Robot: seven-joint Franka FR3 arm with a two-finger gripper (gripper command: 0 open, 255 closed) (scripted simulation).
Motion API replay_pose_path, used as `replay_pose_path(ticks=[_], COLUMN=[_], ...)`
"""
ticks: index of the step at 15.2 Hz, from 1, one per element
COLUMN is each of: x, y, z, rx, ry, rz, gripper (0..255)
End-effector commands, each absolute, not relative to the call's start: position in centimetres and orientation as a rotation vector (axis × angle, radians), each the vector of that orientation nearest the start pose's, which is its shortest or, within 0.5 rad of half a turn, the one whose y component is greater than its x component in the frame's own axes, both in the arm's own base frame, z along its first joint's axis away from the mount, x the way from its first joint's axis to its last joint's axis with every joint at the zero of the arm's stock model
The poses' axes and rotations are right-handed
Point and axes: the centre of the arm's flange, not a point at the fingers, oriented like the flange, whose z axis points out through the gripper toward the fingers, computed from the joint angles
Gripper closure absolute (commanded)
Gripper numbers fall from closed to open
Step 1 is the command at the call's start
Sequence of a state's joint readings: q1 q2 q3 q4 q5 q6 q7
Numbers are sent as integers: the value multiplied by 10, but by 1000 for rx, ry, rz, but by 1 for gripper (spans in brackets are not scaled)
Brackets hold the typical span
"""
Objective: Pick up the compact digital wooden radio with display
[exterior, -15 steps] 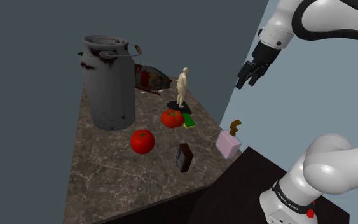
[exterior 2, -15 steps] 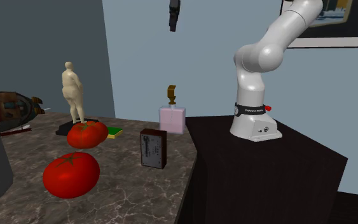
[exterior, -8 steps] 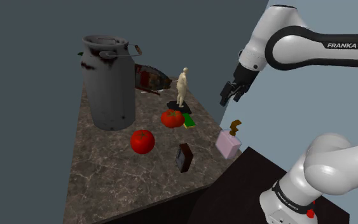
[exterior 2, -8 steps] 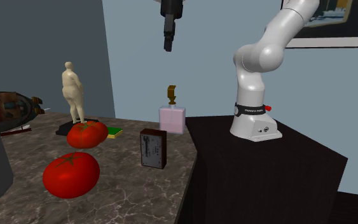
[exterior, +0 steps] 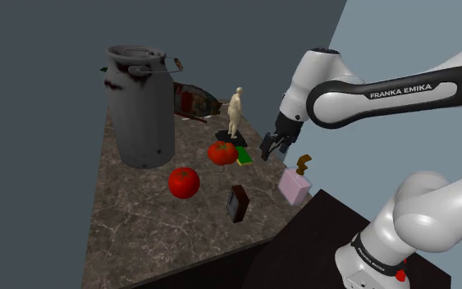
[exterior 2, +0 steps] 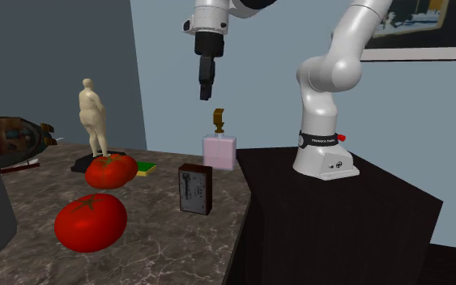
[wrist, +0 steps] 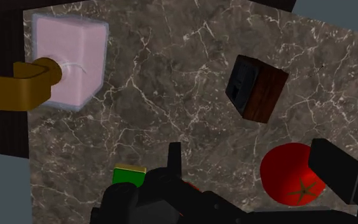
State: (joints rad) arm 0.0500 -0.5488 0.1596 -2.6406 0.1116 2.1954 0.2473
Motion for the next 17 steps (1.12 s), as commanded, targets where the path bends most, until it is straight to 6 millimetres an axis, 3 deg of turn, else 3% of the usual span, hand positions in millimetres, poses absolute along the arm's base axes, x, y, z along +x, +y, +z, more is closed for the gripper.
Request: replay_pose_path(ticks=[1, 13, 17], x=[379, 419, 419], y=[93, 161, 162], z=[404, 266, 249], rx=[-3100, -3101, -3101], ry=[185, 195, 195], rz=[-142, -87, -87], gripper=[0, 0, 0])
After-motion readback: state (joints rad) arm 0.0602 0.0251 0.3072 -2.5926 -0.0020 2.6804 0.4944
